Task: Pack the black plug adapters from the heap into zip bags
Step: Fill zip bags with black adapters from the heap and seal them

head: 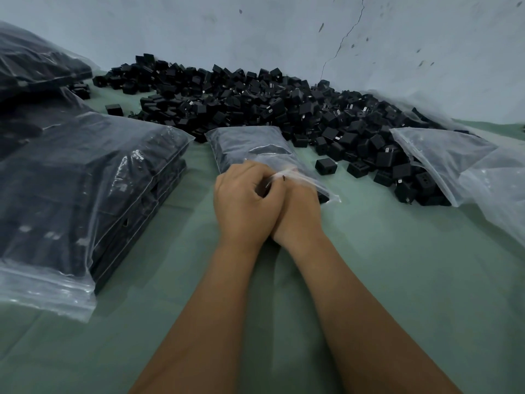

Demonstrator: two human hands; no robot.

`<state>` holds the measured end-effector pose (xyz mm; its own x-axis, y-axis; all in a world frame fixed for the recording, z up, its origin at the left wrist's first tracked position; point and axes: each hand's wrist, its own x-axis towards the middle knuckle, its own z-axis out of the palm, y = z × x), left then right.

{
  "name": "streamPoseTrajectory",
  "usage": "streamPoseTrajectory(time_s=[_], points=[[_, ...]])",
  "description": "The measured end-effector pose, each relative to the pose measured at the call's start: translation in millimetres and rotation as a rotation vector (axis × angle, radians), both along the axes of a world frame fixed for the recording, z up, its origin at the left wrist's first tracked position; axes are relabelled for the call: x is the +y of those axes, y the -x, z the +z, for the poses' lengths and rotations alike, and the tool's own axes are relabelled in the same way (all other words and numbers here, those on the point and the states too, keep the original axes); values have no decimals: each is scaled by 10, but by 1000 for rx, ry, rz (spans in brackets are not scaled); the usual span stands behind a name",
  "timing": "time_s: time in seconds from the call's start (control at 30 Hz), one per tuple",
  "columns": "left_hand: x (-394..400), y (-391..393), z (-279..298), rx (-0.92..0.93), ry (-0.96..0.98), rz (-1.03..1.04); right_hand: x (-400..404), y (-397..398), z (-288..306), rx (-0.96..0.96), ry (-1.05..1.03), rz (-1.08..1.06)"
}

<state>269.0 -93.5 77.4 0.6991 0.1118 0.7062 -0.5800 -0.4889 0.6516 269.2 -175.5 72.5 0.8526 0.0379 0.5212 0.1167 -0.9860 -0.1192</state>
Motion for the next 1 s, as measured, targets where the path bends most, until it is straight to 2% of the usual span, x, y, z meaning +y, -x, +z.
streamPoseTrajectory(time_s=[0.07,0.27,0.33,0.5,0.63,0.7,0.8,0.87,0.93,1.0], points=[[1,0,1,8,3,-2,-7,0,30,-1,9,22],[5,-12,-6,17,-6,-5,6,-134,115,234,173,112],[7,-17,-14,17,-6,-10,-4,-124,102,226,170,150],[7,-28,-6,128,116,-32,-130,78,63,-28,-105,357],[24,-100,-54,269,203,-56,-254,208,85,-376,-42,402],[20,-141,-77,270,104,-62,-402,227,114,-509,-78,290],[19,-174,-104,263,-111,-29,-787,204,129,-492,-271,-51],[28,-169,-119,269,-243,22,-1089,198,76,-367,-379,-361],[41,-157,-121,279,-293,55,-1312,231,12,-138,-435,-625],[40,-140,-102,284,-299,77,-1400,266,-40,30,-457,-691]])
